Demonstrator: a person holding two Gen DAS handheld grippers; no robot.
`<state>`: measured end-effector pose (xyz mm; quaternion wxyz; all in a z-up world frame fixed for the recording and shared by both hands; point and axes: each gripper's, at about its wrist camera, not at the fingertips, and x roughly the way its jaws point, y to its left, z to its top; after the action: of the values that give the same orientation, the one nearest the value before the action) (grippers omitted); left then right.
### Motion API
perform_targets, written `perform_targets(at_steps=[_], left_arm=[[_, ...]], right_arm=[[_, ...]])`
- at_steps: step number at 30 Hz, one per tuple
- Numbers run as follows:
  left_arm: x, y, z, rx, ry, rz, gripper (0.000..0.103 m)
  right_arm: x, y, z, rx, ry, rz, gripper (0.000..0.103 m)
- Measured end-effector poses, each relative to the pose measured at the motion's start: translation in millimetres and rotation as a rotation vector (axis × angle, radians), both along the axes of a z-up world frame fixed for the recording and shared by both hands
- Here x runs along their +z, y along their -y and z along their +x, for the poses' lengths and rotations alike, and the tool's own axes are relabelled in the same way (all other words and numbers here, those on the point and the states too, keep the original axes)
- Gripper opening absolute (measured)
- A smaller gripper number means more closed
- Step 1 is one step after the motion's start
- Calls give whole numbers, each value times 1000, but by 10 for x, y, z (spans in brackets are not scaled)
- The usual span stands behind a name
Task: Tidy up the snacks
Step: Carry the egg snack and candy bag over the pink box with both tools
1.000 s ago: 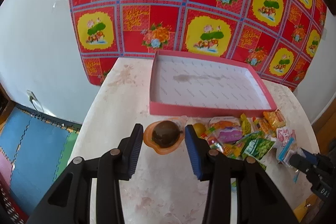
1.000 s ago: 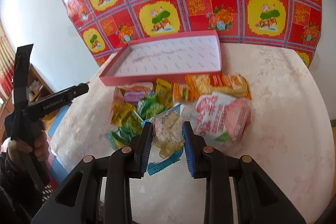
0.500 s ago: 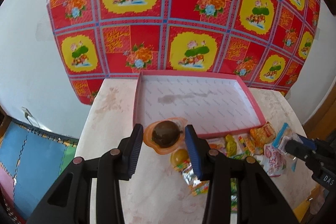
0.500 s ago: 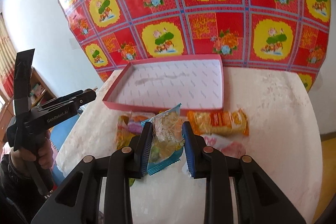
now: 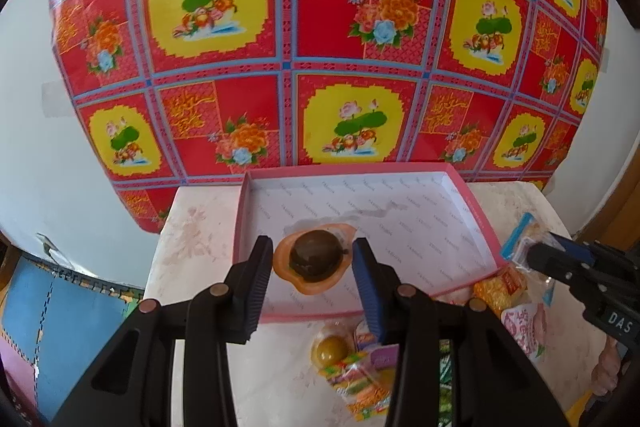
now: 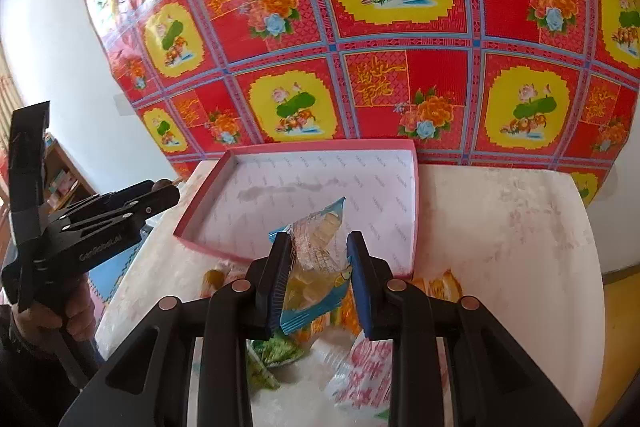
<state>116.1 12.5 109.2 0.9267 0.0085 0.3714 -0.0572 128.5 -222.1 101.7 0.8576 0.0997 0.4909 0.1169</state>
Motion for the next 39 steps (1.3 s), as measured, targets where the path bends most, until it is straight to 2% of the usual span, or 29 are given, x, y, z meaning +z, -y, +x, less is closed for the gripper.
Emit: perform_targets(at_steps=[11,20,39], left_arm=[[-36,43,319,7,-5,-9,43],[-252,52,692,33,-52,-35,43],[-821,126,1367,43,-157,-33,43]], right_arm=[[-111,34,365,-40,-18,44,30],[-331,73,689,-67,-61,56,30],[-985,193,1240,-87,-166,41,30]])
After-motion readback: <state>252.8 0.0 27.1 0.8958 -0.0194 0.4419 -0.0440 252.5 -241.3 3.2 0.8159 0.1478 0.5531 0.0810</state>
